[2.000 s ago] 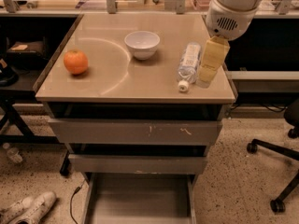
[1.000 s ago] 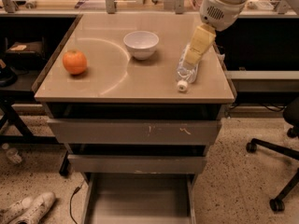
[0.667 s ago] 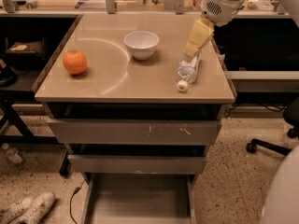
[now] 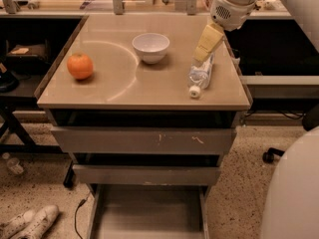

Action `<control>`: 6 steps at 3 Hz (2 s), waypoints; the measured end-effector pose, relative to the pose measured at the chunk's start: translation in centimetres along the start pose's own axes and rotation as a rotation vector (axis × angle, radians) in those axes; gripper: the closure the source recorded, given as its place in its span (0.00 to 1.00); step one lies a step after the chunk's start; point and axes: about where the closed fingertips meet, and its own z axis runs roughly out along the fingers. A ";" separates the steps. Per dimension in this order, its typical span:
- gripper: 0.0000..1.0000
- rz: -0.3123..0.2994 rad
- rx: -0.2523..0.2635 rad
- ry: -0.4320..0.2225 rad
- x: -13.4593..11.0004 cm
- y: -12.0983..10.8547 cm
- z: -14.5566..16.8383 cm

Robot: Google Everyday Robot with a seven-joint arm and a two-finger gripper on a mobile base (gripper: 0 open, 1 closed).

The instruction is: Place blue plastic bottle into bottom drawer

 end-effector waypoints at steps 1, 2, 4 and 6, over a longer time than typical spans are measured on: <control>0.00 0.056 -0.006 0.034 0.0 -1.0 2.3; 0.00 0.130 -0.002 0.085 0.3 -2.4 5.0; 0.00 0.188 -0.013 0.127 0.3 -3.4 8.0; 0.00 0.149 -0.061 0.099 -0.2 -1.5 7.1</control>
Offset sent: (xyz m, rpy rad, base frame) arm 0.0472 -0.0313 -0.0696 -0.0581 0.1408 -0.2535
